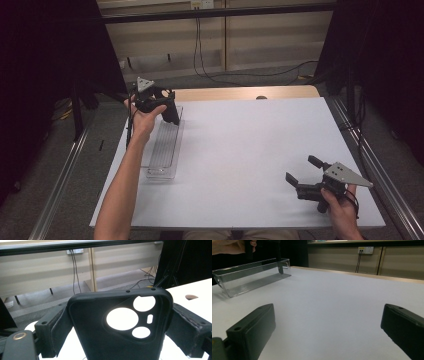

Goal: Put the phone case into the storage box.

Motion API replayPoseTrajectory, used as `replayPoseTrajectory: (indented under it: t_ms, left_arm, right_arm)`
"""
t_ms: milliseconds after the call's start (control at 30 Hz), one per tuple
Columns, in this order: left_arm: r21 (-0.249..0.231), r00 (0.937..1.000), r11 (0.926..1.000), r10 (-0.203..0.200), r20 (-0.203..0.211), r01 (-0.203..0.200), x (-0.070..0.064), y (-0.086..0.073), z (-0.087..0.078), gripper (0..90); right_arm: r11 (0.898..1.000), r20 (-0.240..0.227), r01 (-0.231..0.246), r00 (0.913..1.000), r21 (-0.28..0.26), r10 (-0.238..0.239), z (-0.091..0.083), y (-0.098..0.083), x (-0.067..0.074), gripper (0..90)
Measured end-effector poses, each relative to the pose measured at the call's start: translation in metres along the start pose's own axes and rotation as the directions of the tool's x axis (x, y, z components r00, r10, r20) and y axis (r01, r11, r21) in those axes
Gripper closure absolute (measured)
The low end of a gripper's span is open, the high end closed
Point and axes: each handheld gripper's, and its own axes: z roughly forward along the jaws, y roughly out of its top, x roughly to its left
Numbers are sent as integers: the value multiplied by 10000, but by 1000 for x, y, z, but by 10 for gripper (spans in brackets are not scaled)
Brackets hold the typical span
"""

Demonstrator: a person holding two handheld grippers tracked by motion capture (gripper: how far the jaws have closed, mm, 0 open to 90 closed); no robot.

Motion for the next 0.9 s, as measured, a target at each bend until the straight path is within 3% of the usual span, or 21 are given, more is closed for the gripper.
replayPoseTrajectory:
  t_ms: [267,467,633,767,900]
  left_arm:
    - [89,9999,9998,152,0,-152,1,-3,3,123]
    - [120,9999,9999,-93,-79,94,0,-2,3,121]
    - [508,9985,9985,-154,-528,181,-3,1,0,119]
    - [423,9957,9978,-477,-792,512,-4,1,1,119]
    - [330,9938,9981,-487,-998,523,-6,1,3,118]
  right_arm:
    - [10000,-34,25,10000,-9,-25,0,0,0,0]
    - [10000,-57,25,10000,0,-25,0,0,0,0]
    - [10000,-50,42,10000,-7,-42,0,0,0,0]
    - [10000,-47,37,10000,-28,-37,1,0,0,0]
    - [10000,-56,32,10000,-13,-32,1,0,0,0]
